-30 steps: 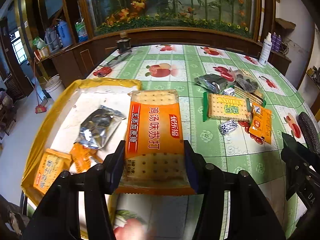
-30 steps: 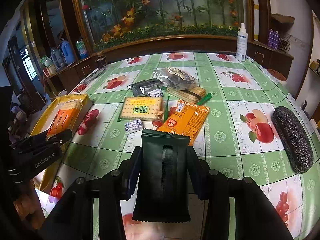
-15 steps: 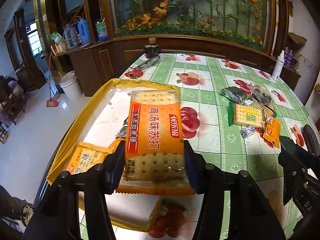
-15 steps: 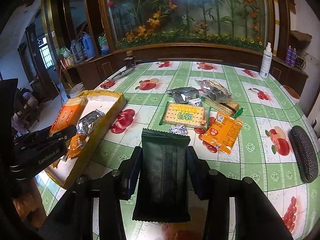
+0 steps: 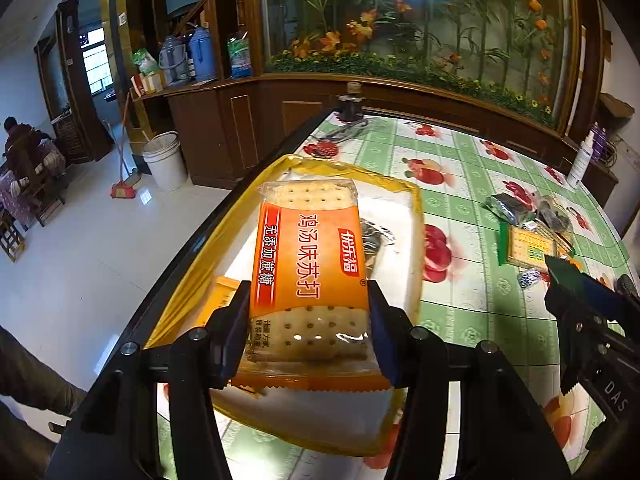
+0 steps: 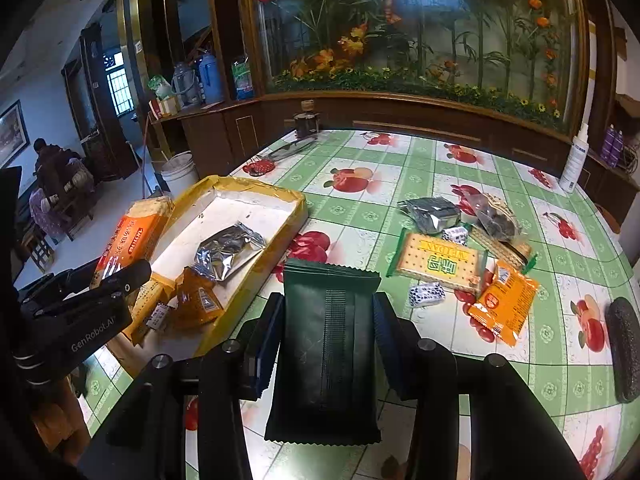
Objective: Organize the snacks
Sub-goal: 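Carry the cracker pack and green pouch over the yellow tray with both tools, then open both tools to drop the cracker pack and green pouch into the tray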
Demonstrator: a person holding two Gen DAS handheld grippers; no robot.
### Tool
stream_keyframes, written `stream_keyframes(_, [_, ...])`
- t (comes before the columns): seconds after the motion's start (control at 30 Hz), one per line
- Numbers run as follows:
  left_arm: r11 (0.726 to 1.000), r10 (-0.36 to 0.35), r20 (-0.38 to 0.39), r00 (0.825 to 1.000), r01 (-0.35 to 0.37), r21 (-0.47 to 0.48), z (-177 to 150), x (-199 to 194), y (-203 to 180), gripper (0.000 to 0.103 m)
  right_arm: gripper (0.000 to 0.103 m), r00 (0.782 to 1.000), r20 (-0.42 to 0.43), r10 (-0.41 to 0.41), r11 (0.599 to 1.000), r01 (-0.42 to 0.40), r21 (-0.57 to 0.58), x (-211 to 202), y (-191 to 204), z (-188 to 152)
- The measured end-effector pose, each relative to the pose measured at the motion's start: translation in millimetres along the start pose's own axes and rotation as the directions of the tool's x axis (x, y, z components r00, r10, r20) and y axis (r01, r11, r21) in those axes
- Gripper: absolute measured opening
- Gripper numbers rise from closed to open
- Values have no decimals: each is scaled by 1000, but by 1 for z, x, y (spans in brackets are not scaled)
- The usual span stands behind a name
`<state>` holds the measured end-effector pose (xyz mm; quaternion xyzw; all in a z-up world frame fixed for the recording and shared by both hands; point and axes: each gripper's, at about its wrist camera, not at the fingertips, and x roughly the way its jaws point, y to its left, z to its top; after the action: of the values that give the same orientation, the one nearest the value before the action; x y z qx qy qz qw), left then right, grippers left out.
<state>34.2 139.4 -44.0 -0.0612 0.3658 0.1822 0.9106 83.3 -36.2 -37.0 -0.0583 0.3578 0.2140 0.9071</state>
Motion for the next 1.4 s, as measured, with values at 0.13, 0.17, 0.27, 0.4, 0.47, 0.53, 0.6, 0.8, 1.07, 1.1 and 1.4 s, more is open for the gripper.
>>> stream_keyframes(0.13, [1000,18,-2,1000,-18,-20,0,3,13,53,45,1000,4,16,1000,-16,-26,8,16,10])
stream_keyframes(0.17, [999,21,-3,1000,-21,-25,0,3,16,53,45,1000,4,21,999,-21,-33,11,20,13])
stream_keyframes(0.27, [999,34,-3,999,-34,-35,-1,5,23,53,45,999,4,35,998,-35,-52,19,31,20])
stream_keyframes(0.4, [998,46,-4,999,-46,-46,-1,7,32,53,45,998,-1,58,996,-58,-72,31,45,27])
stream_keyframes(0.47, [997,52,-6,999,-52,-53,-1,9,37,53,45,998,-3,68,995,-68,-76,37,50,30])
stream_keyframes(0.53, [997,57,-7,998,-57,-58,0,11,41,53,45,996,-4,93,992,-93,-81,43,55,33])
stream_keyframes(0.6, [996,60,-9,998,-60,-60,0,12,42,53,45,994,-4,105,991,-105,-87,47,59,36])
stream_keyframes(0.8, [997,56,-17,998,-56,-55,0,17,43,53,45,991,-13,132,986,-132,-103,66,73,45])
stream_keyframes(1.07, [998,46,-27,999,-47,-35,4,27,34,53,45,989,-35,143,983,-146,-113,98,82,63])
stream_keyframes(1.1, [998,45,-30,999,-46,-33,5,29,32,53,45,989,-41,144,983,-148,-112,103,82,65])
stream_keyframes(1.4, [999,40,-46,998,-41,-14,11,45,25,53,45,986,-68,150,983,-157,-100,135,82,77])
